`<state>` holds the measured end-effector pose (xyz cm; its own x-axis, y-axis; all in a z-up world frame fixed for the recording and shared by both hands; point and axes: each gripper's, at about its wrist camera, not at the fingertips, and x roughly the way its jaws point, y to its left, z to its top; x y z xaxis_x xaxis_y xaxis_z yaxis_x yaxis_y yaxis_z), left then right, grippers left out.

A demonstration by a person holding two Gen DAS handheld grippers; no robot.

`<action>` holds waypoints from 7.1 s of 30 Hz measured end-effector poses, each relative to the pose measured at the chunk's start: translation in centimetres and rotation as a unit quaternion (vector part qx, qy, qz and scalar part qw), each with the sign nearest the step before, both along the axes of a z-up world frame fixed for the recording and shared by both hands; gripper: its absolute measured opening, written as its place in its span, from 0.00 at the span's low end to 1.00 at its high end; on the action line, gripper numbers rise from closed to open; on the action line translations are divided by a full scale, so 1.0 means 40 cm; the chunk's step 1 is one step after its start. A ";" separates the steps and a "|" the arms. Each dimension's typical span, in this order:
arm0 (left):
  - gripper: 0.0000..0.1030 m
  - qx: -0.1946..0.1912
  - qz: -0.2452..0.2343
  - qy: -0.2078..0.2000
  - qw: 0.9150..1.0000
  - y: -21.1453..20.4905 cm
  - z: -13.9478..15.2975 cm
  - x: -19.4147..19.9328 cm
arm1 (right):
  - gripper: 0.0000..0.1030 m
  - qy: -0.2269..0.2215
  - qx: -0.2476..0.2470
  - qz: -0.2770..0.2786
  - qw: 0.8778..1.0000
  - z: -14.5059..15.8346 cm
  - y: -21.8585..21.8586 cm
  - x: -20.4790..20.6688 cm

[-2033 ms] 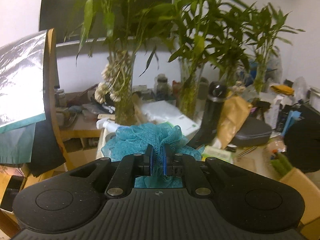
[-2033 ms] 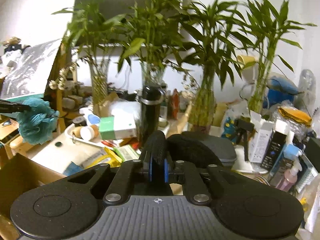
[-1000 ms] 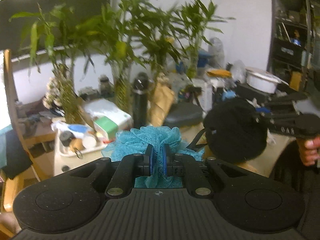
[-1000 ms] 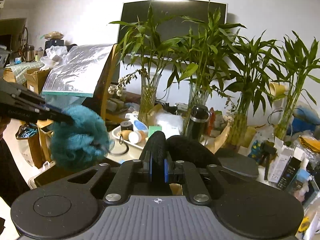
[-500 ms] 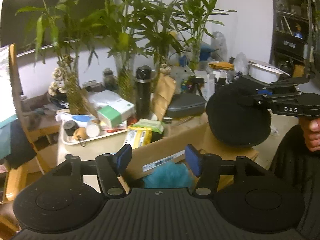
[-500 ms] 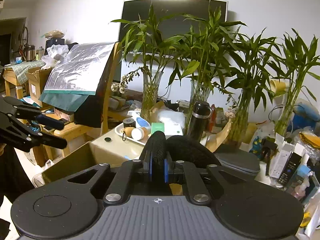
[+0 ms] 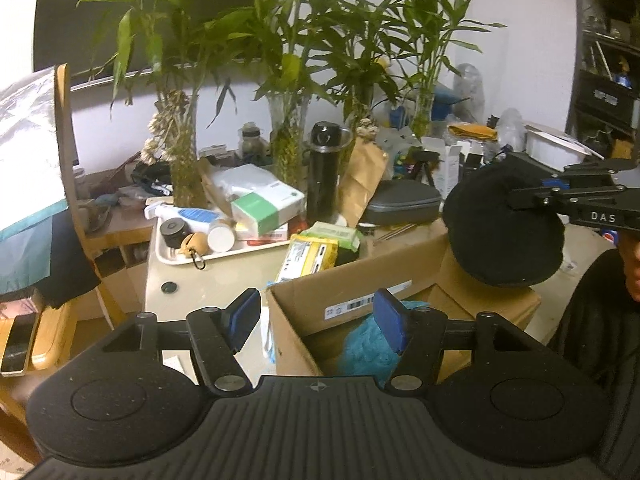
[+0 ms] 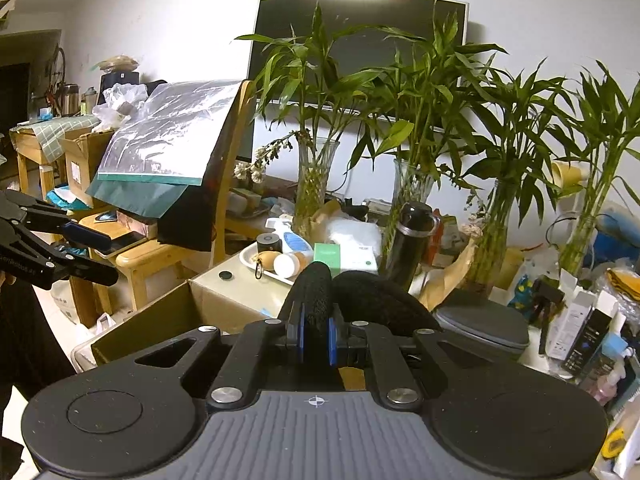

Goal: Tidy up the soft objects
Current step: 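Lower the black cushion into the cardboard box and open the right gripper, then withdraw both tools from the box back toward the table items, then grasp the blue wet-wipe packet with the left gripper, then lift the blue packet with the left gripper while the right tool reaches the burlap pouch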

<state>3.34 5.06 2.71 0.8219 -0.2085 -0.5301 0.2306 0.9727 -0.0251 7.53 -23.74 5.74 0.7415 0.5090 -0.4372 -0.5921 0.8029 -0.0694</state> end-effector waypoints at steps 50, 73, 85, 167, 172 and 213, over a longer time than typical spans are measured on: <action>0.61 0.016 0.036 0.027 0.999 0.014 -0.024 0.005 | 1.00 0.053 -0.034 0.037 0.997 -0.078 0.048 0.037; 0.61 -0.021 0.067 0.033 0.997 0.028 -0.025 0.022 | 1.00 0.104 -0.018 -0.020 0.994 -0.123 -0.006 0.071; 0.63 -0.015 0.098 0.042 0.994 0.049 -0.046 0.089 | 1.00 0.122 0.014 -0.060 0.991 -0.146 -0.022 0.158; 0.18 -0.075 -0.108 0.258 0.957 0.056 -0.372 0.613 | 1.00 0.164 -0.015 -0.168 0.972 -0.260 -0.078 0.522; 0.14 -0.066 -0.108 0.234 0.964 0.044 -0.331 0.595 | 1.00 0.163 -0.016 -0.166 0.972 -0.260 -0.078 0.521; 0.13 0.007 0.011 0.060 0.998 0.044 -0.129 0.422 | 0.99 0.226 -0.008 -0.127 0.966 -0.396 -0.060 0.631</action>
<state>20.24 6.83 -2.43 0.7560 -0.1837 -0.6282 0.2055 0.9779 -0.0388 32.77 -26.15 -10.09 0.5734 0.3262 -0.7515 -0.3493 0.9271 0.1360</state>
